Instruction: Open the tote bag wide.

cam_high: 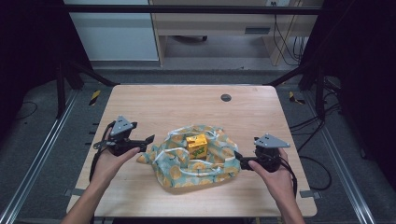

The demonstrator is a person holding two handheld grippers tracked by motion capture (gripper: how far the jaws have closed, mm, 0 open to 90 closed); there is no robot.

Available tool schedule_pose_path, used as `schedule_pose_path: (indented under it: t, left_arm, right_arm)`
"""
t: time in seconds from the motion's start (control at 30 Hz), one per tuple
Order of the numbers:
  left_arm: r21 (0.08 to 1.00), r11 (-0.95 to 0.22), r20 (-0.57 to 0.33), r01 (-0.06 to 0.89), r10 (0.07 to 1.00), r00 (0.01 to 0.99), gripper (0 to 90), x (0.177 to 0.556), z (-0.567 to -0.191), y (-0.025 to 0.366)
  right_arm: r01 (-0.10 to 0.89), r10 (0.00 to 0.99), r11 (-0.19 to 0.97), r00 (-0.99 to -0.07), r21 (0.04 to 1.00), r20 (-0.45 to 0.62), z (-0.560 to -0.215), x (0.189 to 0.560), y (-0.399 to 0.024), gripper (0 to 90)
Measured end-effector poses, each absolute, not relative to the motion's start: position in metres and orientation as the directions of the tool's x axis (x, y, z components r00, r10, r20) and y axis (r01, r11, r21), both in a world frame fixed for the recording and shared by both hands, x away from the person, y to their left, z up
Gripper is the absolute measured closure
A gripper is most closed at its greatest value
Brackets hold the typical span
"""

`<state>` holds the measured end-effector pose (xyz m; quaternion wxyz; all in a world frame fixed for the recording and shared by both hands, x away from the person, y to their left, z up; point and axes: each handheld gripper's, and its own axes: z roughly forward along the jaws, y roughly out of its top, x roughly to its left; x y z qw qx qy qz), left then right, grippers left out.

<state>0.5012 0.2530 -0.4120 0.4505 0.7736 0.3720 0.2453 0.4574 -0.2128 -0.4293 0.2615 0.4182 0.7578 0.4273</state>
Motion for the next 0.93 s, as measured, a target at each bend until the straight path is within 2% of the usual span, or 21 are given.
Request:
schedule_pose_path:
  t: [0.2, 0.37, 0.57, 0.8, 0.93]
  left_arm:
    - [0.868, -0.306, 0.037, 0.391, 0.826, 0.562, 11.3, 0.494, -0.430, 0.284]
    - [0.855, -0.293, 0.024, 0.428, 0.846, 0.532, 7.4, 0.489, -0.443, 0.297]
    - [0.826, -0.325, 0.041, 0.460, 0.850, 0.526, 6.5, 0.482, -0.459, 0.302]
    - [0.810, -0.314, 0.030, 0.495, 0.865, 0.500, 6.5, 0.468, -0.465, 0.308]
    - [0.822, -0.317, 0.074, 0.473, 0.883, 0.463, 6.3, 0.464, -0.462, 0.314]
  right_arm:
    - [0.466, 0.914, 0.219, -0.406, 0.857, -0.013, -0.448, 0.466, -0.228, 6.9]
    - [0.501, 0.935, 0.221, -0.354, 0.837, -0.035, -0.462, 0.469, -0.240, 9.5]
    - [0.534, 0.933, 0.293, -0.342, 0.793, -0.115, -0.482, 0.465, -0.253, 11.6]
    - [0.516, 0.950, 0.240, -0.298, 0.822, -0.090, -0.483, 0.452, -0.264, 11.5]
    - [0.513, 0.950, 0.249, -0.294, 0.821, -0.105, -0.485, 0.452, -0.263, 10.8]
